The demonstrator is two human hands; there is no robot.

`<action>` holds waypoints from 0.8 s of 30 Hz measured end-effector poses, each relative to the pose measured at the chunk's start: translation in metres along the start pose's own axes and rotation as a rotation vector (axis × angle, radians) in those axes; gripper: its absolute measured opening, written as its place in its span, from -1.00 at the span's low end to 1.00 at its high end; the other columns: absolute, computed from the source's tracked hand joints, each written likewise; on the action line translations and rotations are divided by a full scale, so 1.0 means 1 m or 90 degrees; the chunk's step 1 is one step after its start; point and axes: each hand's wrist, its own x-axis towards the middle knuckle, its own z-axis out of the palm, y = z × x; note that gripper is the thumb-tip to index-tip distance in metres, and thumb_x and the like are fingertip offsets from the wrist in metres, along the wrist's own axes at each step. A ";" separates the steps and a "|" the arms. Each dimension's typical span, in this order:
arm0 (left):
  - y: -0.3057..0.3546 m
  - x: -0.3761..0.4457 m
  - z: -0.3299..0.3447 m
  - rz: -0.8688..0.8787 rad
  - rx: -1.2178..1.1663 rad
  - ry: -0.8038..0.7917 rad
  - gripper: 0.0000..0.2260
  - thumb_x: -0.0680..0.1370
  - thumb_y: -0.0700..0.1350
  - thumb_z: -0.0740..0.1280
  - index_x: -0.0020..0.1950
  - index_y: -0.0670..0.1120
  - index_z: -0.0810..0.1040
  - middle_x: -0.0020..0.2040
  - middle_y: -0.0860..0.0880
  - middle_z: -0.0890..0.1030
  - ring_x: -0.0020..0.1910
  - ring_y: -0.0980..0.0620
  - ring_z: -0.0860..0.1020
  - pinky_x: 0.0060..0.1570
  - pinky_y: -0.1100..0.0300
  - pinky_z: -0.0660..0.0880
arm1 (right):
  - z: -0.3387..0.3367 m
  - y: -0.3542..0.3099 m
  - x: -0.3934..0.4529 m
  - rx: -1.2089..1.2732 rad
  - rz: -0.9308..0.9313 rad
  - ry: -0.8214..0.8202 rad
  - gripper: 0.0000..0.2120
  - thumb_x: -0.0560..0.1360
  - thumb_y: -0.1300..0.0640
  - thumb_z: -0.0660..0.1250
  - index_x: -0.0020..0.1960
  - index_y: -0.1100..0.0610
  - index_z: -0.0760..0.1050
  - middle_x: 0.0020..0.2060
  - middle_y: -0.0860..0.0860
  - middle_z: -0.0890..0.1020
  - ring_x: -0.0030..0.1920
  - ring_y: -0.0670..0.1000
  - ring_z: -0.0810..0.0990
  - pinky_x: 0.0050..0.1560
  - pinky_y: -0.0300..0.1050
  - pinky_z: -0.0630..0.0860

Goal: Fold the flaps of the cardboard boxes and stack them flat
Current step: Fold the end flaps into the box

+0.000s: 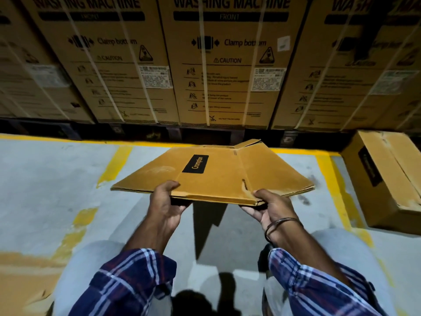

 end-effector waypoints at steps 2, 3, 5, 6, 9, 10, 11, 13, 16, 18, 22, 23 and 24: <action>0.006 0.000 -0.002 0.021 -0.005 0.022 -0.55 0.55 -0.37 0.28 0.44 -0.22 0.37 0.25 -0.29 0.60 0.14 -0.29 0.63 -0.20 -0.10 0.67 | 0.005 0.003 -0.001 -0.025 -0.026 -0.011 -0.58 0.52 0.49 0.27 0.35 0.28 0.43 0.14 0.26 0.64 0.00 0.28 0.68 -0.20 0.21 0.69; 0.009 -0.002 -0.003 0.033 0.000 0.029 -0.58 0.55 -0.39 0.26 0.41 -0.23 0.38 0.26 -0.29 0.59 0.13 -0.29 0.63 -0.20 -0.10 0.66 | 0.006 0.003 -0.002 -0.034 -0.043 -0.021 -0.56 0.52 0.50 0.27 0.37 0.29 0.43 0.19 0.28 0.63 0.03 0.31 0.67 -0.18 0.22 0.69; 0.018 -0.010 -0.005 0.066 0.006 0.035 -0.61 0.55 -0.41 0.25 0.38 -0.25 0.39 0.24 -0.29 0.60 0.10 -0.28 0.64 -0.21 -0.07 0.66 | 0.011 0.001 -0.008 -0.047 -0.069 -0.047 -0.55 0.51 0.49 0.30 0.38 0.30 0.43 0.22 0.29 0.62 0.06 0.32 0.67 -0.16 0.21 0.69; 0.022 -0.014 -0.007 0.082 0.007 0.036 -0.60 0.55 -0.42 0.26 0.39 -0.25 0.38 0.23 -0.27 0.60 0.09 -0.27 0.64 -0.23 -0.06 0.66 | 0.014 -0.001 -0.013 -0.049 -0.077 -0.061 -0.55 0.51 0.48 0.30 0.38 0.30 0.43 0.22 0.28 0.62 0.05 0.31 0.67 -0.16 0.20 0.69; 0.042 -0.034 -0.025 0.138 -0.016 0.043 -0.58 0.55 -0.41 0.28 0.41 -0.27 0.38 0.26 -0.28 0.59 0.07 -0.25 0.64 -0.27 -0.02 0.66 | 0.031 0.000 -0.032 -0.060 -0.082 -0.122 -0.57 0.52 0.48 0.31 0.37 0.31 0.45 0.18 0.28 0.64 -0.01 0.27 0.70 -0.16 0.18 0.69; 0.051 -0.042 -0.036 0.157 -0.034 0.045 -0.60 0.54 -0.41 0.29 0.39 -0.29 0.39 0.30 -0.30 0.57 0.05 -0.24 0.64 -0.27 0.00 0.66 | 0.040 0.004 -0.041 -0.069 -0.080 -0.143 -0.58 0.52 0.47 0.32 0.36 0.32 0.45 0.16 0.28 0.65 -0.05 0.24 0.72 -0.17 0.17 0.68; 0.058 -0.050 -0.048 0.175 -0.053 0.047 -0.63 0.54 -0.40 0.29 0.34 -0.28 0.41 0.33 -0.31 0.56 0.03 -0.23 0.65 -0.26 0.00 0.65 | 0.050 0.007 -0.048 -0.077 -0.077 -0.163 -0.58 0.52 0.47 0.32 0.36 0.34 0.45 0.15 0.28 0.65 -0.09 0.22 0.73 -0.19 0.15 0.68; 0.073 -0.071 -0.079 0.218 -0.103 0.059 -0.68 0.54 -0.40 0.28 0.29 -0.25 0.45 0.28 -0.30 0.59 0.01 -0.22 0.66 -0.24 0.00 0.66 | 0.077 0.021 -0.066 -0.099 -0.064 -0.205 -0.60 0.52 0.47 0.32 0.35 0.36 0.45 0.12 0.30 0.65 -0.14 0.21 0.73 -0.23 0.12 0.68; 0.096 -0.100 -0.138 0.292 -0.174 0.105 -0.72 0.56 -0.38 0.28 0.26 -0.22 0.48 0.21 -0.25 0.62 0.05 -0.21 0.66 -0.17 -0.02 0.67 | 0.128 0.049 -0.092 -0.143 -0.037 -0.288 -0.67 0.52 0.48 0.31 0.26 0.30 0.50 0.01 0.28 0.66 -0.22 0.20 0.72 -0.27 0.12 0.68; 0.110 -0.123 -0.183 0.345 -0.218 0.144 -0.79 0.57 -0.38 0.28 0.18 -0.23 0.49 0.16 -0.24 0.62 0.00 -0.17 0.67 -0.17 0.02 0.66 | 0.166 0.080 -0.108 -0.193 0.011 -0.336 -0.76 0.52 0.46 0.32 0.17 0.32 0.53 -0.08 0.28 0.65 -0.21 0.24 0.69 -0.24 0.16 0.69; 0.112 -0.156 -0.269 0.378 -0.257 0.273 -0.85 0.62 -0.33 0.30 0.18 -0.22 0.52 0.06 -0.16 0.64 -0.13 -0.04 0.69 -0.27 0.13 0.65 | 0.229 0.162 -0.129 -0.317 0.117 -0.378 -0.95 0.51 0.44 0.32 -0.09 0.34 0.51 -0.25 0.23 0.60 -0.30 0.20 0.63 -0.22 0.18 0.69; 0.109 -0.162 -0.288 0.371 -0.267 0.304 -0.85 0.63 -0.31 0.32 0.19 -0.21 0.53 0.08 -0.15 0.66 -0.12 -0.04 0.68 -0.32 0.16 0.64 | 0.240 0.184 -0.133 -0.345 0.135 -0.380 -0.92 0.50 0.45 0.31 -0.12 0.33 0.49 -0.26 0.22 0.59 -0.33 0.18 0.61 -0.24 0.16 0.69; 0.104 -0.166 -0.309 0.365 -0.287 0.340 -0.82 0.63 -0.28 0.34 0.23 -0.21 0.54 0.13 -0.14 0.67 -0.09 -0.05 0.68 -0.37 0.20 0.61 | 0.248 0.204 -0.137 -0.374 0.147 -0.384 -0.91 0.49 0.46 0.31 -0.11 0.32 0.48 -0.27 0.21 0.58 -0.34 0.17 0.59 -0.27 0.12 0.68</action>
